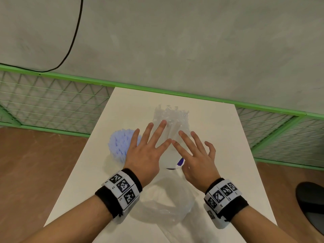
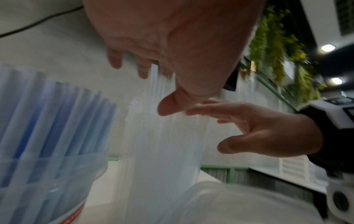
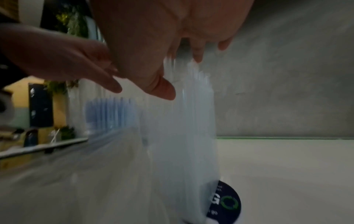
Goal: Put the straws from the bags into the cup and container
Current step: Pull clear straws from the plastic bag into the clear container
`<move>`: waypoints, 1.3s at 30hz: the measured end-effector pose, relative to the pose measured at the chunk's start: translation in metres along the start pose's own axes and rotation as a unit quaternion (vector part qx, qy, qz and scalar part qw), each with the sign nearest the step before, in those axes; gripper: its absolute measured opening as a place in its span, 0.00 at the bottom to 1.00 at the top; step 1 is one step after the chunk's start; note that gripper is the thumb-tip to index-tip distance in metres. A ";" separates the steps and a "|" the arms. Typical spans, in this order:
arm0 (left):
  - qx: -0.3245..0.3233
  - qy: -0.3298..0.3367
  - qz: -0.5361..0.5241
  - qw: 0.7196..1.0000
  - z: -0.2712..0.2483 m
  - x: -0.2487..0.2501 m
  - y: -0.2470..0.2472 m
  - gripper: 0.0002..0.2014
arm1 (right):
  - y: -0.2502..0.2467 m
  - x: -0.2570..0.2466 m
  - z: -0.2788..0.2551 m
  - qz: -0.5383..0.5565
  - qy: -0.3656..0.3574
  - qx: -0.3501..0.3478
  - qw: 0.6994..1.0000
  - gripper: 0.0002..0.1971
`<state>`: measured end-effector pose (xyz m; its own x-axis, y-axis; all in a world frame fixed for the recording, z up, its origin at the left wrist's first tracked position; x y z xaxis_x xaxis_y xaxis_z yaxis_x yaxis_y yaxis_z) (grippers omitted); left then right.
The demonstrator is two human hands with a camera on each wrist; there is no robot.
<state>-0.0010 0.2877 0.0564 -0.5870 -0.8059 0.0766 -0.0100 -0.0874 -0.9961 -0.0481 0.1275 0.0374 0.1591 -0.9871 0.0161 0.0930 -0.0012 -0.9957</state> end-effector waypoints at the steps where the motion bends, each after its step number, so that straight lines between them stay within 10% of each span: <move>1: 0.022 0.009 -0.019 1.000 -0.001 0.000 -0.004 0.41 | -0.004 0.002 0.000 0.017 -0.007 0.010 1.000 0.42; 7: 0.136 -0.012 -0.101 0.985 -0.007 0.002 -0.034 0.43 | -0.046 0.002 0.002 0.167 0.046 0.154 0.973 0.40; 24: 0.033 -0.075 -0.031 0.996 -0.005 0.003 0.001 0.43 | -0.024 -0.015 0.013 0.013 0.047 0.095 0.994 0.23; 39: 0.075 -0.074 -0.064 0.992 -0.018 -0.003 -0.005 0.48 | -0.009 -0.008 -0.016 0.071 0.092 0.111 0.987 0.33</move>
<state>-0.0135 0.3010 0.0602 -0.4639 -0.8583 0.2196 0.0506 -0.2731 -0.9607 -0.0659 0.1330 0.0448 0.0061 -0.9872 -0.1597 0.2998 0.1541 -0.9415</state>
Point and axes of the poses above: each hand's wrist, its own z-axis towards the middle knuckle, its own y-axis out of the palm, x = y × z, the point moved 4 cm from there along z, towards the middle knuckle, and after that the axes turned 6 degrees about -x, right-handed, at the moved point
